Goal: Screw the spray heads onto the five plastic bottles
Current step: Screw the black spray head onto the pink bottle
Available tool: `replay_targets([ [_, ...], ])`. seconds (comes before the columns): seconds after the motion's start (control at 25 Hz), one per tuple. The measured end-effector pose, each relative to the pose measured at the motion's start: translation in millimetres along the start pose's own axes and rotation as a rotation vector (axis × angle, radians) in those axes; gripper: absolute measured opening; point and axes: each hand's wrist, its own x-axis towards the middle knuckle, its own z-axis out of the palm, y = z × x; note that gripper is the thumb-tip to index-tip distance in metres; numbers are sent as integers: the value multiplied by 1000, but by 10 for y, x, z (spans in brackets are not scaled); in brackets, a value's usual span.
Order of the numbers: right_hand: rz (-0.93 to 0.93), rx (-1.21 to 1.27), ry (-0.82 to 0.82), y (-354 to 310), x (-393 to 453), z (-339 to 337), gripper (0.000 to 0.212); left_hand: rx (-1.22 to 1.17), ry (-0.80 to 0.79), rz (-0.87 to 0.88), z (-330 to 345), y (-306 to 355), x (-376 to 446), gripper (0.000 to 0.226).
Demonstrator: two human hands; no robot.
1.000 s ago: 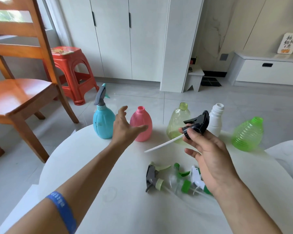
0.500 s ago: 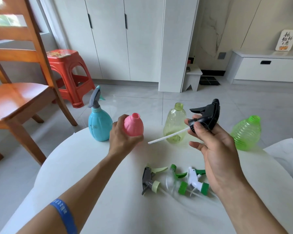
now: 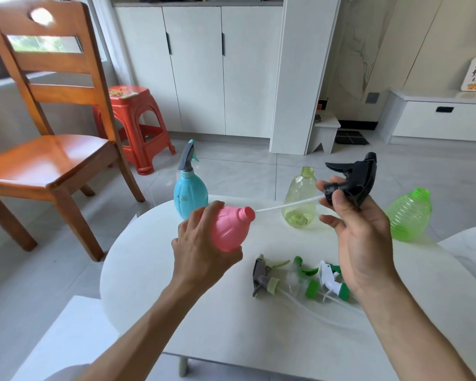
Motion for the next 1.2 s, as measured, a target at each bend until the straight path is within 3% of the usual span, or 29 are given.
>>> replay_targets([
  [0.16, 38, -67, -99, 160, -63, 79, 21, 39, 34, 70, 10, 23, -17, 89],
  [0.4, -6, 2, 26, 113, 66, -37, 16, 189, 35, 23, 105, 7, 57, 88],
  [0.72, -1, -2, 13, 149, 120, -86, 15, 178, 30, 10, 195, 61, 129, 88],
  [0.96, 98, -130, -153, 466, -3, 58, 19, 200, 32, 148, 208, 177, 61, 86],
  [1.2, 129, -159, -250, 634, -100, 148, 21, 200, 2, 110, 150, 162, 50, 87],
])
